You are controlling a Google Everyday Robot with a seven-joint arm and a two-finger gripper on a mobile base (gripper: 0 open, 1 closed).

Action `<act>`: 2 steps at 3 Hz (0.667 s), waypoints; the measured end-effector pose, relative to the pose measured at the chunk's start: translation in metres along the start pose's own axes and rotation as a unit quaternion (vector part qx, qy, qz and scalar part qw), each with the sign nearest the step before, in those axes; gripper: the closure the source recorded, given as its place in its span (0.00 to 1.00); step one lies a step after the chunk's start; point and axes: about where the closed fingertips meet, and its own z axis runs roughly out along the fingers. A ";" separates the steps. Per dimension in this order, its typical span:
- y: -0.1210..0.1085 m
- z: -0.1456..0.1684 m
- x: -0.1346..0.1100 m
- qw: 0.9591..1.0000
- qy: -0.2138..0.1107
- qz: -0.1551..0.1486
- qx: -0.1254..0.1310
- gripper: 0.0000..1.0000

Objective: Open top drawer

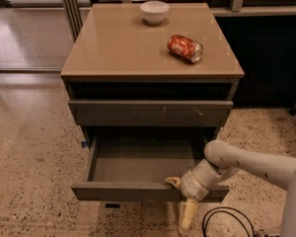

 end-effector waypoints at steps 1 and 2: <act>0.026 -0.004 -0.001 1.000 -0.005 0.012 -0.013 0.00; 0.026 -0.002 -0.001 1.000 -0.005 0.010 -0.016 0.00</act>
Offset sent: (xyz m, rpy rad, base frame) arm -0.0184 -0.0054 0.0096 0.0037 0.0305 -0.0014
